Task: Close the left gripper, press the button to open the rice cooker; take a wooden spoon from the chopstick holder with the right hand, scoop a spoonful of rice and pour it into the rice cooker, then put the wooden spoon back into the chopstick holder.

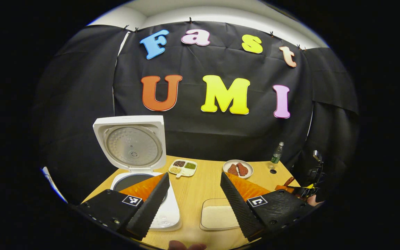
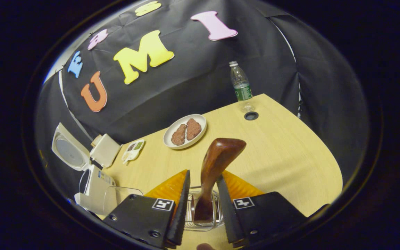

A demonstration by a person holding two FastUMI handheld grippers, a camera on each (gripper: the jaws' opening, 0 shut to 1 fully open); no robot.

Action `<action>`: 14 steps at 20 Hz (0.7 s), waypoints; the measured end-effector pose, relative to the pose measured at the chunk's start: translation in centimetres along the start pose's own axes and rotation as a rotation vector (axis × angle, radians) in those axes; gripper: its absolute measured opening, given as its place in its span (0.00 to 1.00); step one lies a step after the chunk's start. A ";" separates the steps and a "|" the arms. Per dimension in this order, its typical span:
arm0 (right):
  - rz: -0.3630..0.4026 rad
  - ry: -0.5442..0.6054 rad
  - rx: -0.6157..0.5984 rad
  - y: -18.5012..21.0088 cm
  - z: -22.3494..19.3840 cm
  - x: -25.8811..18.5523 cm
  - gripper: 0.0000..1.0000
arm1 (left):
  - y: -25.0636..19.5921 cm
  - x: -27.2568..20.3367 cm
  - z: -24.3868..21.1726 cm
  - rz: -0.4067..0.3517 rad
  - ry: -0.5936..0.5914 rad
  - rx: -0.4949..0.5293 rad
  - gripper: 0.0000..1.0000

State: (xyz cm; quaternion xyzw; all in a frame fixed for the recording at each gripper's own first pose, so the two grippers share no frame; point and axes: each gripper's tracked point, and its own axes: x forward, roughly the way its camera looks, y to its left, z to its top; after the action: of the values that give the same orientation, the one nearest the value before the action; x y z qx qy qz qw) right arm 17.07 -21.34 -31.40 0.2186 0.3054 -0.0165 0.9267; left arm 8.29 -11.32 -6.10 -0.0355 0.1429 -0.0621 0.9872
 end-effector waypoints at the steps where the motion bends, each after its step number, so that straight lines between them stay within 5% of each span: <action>1: -0.005 -0.003 -0.002 0.0 0.2 -0.2 0.40 | 0.1 0.0 0.1 0.002 0.000 -0.005 0.94; 4: -0.003 0.001 0.001 0.6 0.0 -1.2 0.18 | 0.4 -0.3 0.0 0.001 -0.003 -0.016 0.94; 14: -0.064 -0.079 -0.083 4.5 3.0 -7.3 0.16 | 3.1 -2.6 -0.6 -0.013 -0.031 -0.053 0.94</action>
State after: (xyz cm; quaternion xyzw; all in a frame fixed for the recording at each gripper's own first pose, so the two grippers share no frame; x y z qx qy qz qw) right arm 13.54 -19.27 -23.31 0.1693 0.2759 -0.0423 0.9452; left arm 5.99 -7.91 -6.25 -0.0633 0.1289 -0.0643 0.9875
